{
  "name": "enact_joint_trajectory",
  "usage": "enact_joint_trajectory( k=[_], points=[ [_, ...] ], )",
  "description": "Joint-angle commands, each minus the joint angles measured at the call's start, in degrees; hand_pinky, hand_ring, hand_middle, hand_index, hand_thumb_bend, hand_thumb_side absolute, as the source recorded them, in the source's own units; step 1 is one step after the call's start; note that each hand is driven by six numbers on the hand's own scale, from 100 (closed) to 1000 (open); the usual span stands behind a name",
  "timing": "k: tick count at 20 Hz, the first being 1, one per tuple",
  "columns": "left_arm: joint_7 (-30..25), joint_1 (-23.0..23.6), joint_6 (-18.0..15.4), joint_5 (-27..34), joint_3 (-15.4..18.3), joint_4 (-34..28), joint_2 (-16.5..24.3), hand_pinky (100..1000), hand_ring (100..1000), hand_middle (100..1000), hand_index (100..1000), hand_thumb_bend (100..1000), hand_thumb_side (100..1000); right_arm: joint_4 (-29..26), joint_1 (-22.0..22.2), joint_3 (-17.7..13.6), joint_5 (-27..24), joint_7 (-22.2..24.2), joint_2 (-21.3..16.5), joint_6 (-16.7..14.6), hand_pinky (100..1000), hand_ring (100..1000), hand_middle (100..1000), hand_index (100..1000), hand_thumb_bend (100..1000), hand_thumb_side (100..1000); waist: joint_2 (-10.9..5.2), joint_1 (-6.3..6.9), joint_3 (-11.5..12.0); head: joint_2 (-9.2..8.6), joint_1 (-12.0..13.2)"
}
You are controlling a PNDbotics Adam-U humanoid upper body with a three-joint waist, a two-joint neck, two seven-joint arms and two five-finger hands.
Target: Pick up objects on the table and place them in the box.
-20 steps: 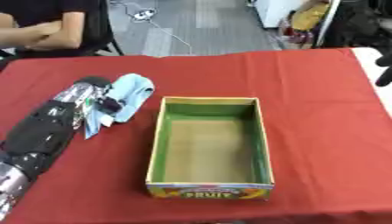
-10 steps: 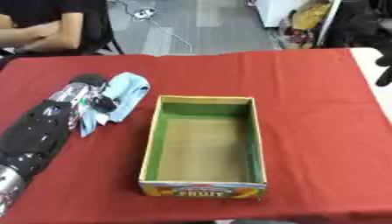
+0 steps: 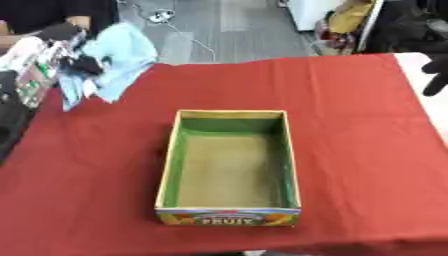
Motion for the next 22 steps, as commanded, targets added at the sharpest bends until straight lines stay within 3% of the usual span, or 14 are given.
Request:
enact_joint_trajectory(
  k=[1, 6, 8, 9, 15, 16, 22],
  points=[
    [3.06, -1.45, 0.89, 4.61, 2.01, -8.07, 3.20, 100, 100, 100, 100, 100, 534, -0.90, -0.45, -0.44, 0.16, 0.16, -1.17, -0.36, 505, 688, 757, 943, 248, 617, -0.79, 0.00, 0.17, -0.09, -0.91],
    [5.70, -1.14, 1.06, 8.76, 3.45, -17.26, 2.38, 100, 100, 100, 100, 100, 573, -0.90, -0.36, -0.40, 0.11, 0.19, -1.15, -0.37, 505, 688, 757, 943, 247, 616, -0.86, -0.09, 0.19, -0.09, -0.66],
    [5.74, -1.42, 0.50, 9.56, 3.16, -20.19, 1.16, 100, 100, 100, 100, 100, 535, -0.90, -0.36, -0.38, 0.12, 0.23, -1.12, -0.36, 505, 688, 757, 943, 248, 618, -0.84, -0.15, 0.14, -0.09, -0.49],
    [5.43, -1.55, 0.34, 9.88, 2.90, -21.43, 0.59, 100, 100, 100, 100, 100, 569, -0.90, -0.35, -0.38, 0.13, 0.24, -1.10, -0.34, 505, 688, 757, 943, 247, 616, -0.83, -0.17, 0.15, -0.09, -0.45],
    [-0.82, -2.14, -1.48, 10.31, -2.65, -28.14, -4.79, 100, 100, 100, 100, 100, 496, -0.90, -0.67, -0.45, 0.00, -0.01, -0.88, -0.38, 509, 701, 773, 950, 249, 616, -0.80, -0.13, -0.06, -0.09, 0.44],
    [-2.20, -1.88, -1.67, 10.26, -3.99, -28.74, -5.74, 100, 100, 100, 100, 100, 490, -0.90, -0.75, -0.59, -0.02, -0.28, -0.82, -0.42, 516, 736, 815, 963, 256, 617, -0.78, -0.10, -0.13, -0.09, 0.55],
    [-9.32, -0.49, -2.80, 9.91, -11.92, -28.44, -10.06, 100, 100, 100, 100, 100, 463, -0.90, -1.37, -1.24, 0.01, -3.41, -0.41, -0.96, 534, 765, 844, 980, 272, 614, -0.54, 0.04, -0.65, -0.09, 1.16]
  ],
)
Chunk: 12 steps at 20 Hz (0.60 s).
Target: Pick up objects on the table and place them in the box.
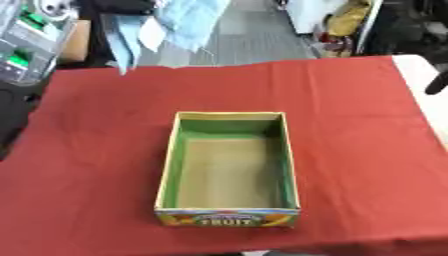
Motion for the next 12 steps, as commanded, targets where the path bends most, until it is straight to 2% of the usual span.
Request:
enact_joint_trajectory(
  k=[1, 5, 7, 8, 9, 10, 11, 12],
  points=[
    [-3.03, -0.41, -0.95, -0.43, -3.34, 0.16, -1.24, 100, 100, 100, 100, 100, 460, -0.90, -1.41, -0.43, 0.16, -1.10, -0.41, -0.34, 534, 764, 843, 980, 271, 614, -0.31, -0.03, -0.23, -0.09, 0.77],
    [-5.63, 0.31, -2.30, 0.32, -7.04, 1.87, -2.28, 100, 100, 100, 100, 100, 453, -0.90, -1.65, -0.21, 0.34, -0.92, -0.30, -0.28, 533, 762, 840, 980, 268, 614, -0.18, 0.08, -0.38, -0.09, 0.76],
    [-7.36, 0.94, -2.66, 1.26, -9.04, 3.14, -2.30, 100, 100, 100, 107, 100, 415, -0.90, -1.74, -0.14, 0.33, -0.74, -0.30, -0.24, 533, 759, 836, 977, 264, 613, -0.16, 0.14, -0.48, -0.09, 0.78],
    [-8.48, 1.29, -2.77, 1.95, -10.04, 3.94, -2.30, 100, 100, 167, 226, 100, 319, -0.90, -1.77, -0.12, 0.33, -0.63, -0.30, -0.22, 532, 758, 834, 976, 263, 613, -0.15, 0.16, -0.53, -0.09, 0.81],
    [-10.26, 1.73, -2.86, 2.99, -11.05, 4.95, -2.35, 100, 100, 100, 161, 100, 361, -0.90, -1.80, -0.10, 0.32, -0.51, -0.29, -0.20, 532, 758, 834, 977, 263, 613, -0.15, 0.16, -0.57, -0.09, 0.83],
    [-12.27, 2.11, -3.07, 3.69, -12.01, 5.72, -2.27, 407, 509, 615, 687, 100, 438, -0.90, -1.83, -0.09, 0.30, -0.41, -0.29, -0.18, 532, 757, 833, 976, 261, 613, -0.12, 0.18, -0.62, -0.09, 0.84],
    [-15.05, 2.57, -3.72, 3.82, -12.97, 6.31, -2.16, 517, 639, 758, 807, 219, 625, -0.90, -1.84, -0.08, 0.28, -0.33, -0.30, -0.16, 532, 756, 830, 976, 260, 613, -0.11, 0.18, -0.63, -0.09, 0.84],
    [-16.94, 2.83, -4.28, 3.64, -13.11, 6.52, -2.13, 603, 742, 833, 881, 432, 852, -0.90, -1.83, -0.10, 0.28, -0.27, -0.30, -0.15, 532, 756, 831, 975, 259, 613, -0.10, 0.17, -0.62, -0.09, 0.84]
  ],
)
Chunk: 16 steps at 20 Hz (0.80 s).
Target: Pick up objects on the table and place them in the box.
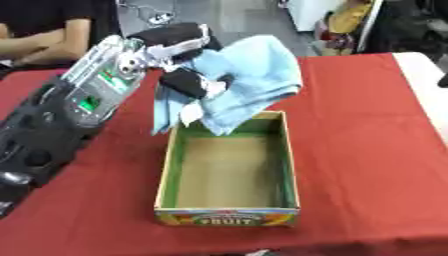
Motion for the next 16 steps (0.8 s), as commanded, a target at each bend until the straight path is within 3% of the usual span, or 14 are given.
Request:
enact_joint_trajectory(
  k=[1, 3, 5, 16],
  points=[
    [-5.29, 0.01, -1.53, 0.54, -0.83, 0.58, 0.89, 632, 770, 856, 897, 514, 935, -0.90, -0.82, -0.14, 0.07, 0.33, -0.75, 0.04, 532, 756, 831, 975, 258, 614, -0.42, -0.08, 0.04, -0.09, 0.38],
    [-6.09, 0.47, -2.18, 0.16, -0.58, 0.66, 1.03, 670, 801, 876, 915, 592, 1000, -0.90, -0.77, -0.13, 0.07, 0.44, -0.78, 0.04, 532, 756, 831, 975, 257, 614, -0.39, -0.11, 0.07, -0.09, 0.40],
    [-6.30, 0.64, -2.34, -0.15, -0.36, 0.91, 1.09, 677, 806, 882, 919, 607, 1000, -0.90, -0.73, -0.11, 0.09, 0.54, -0.81, 0.03, 532, 757, 831, 973, 255, 613, -0.38, -0.15, 0.09, -0.09, 0.49],
    [-6.50, 0.55, -1.97, -1.15, 0.47, 0.93, 1.40, 730, 830, 896, 933, 606, 1000, -0.90, -0.78, -0.13, -0.01, 0.82, -0.79, 0.09, 534, 757, 828, 964, 250, 612, -0.48, -0.15, 0.03, -0.09, 0.51]
  ],
)
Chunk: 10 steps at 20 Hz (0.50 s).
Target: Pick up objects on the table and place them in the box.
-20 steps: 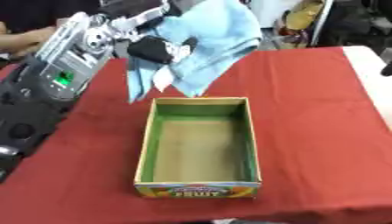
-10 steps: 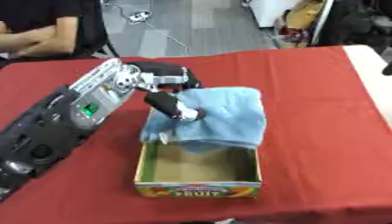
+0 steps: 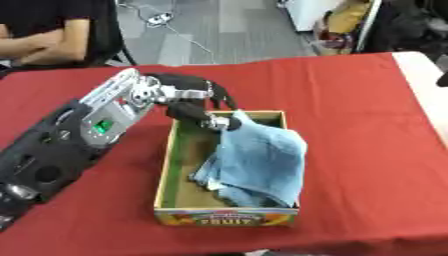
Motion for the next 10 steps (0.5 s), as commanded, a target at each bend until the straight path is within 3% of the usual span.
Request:
enact_joint_trajectory(
  k=[1, 10],
  points=[
    [-0.15, -0.85, 0.07, -0.57, 1.13, -0.87, 1.36, 732, 830, 896, 932, 606, 1000, -0.90, -0.78, -0.14, -0.03, 0.27, -0.80, 0.03, 534, 757, 828, 965, 249, 612, -0.50, -0.15, 0.00, -0.09, 0.46],
    [-0.25, -0.80, -0.06, -2.21, 2.02, -1.87, 1.79, 753, 838, 901, 937, 612, 1000, -0.90, -0.78, -0.16, 0.00, 0.60, -0.81, 0.09, 534, 757, 825, 958, 244, 612, -0.52, -0.17, 0.05, -0.09, 0.48]
  ],
)
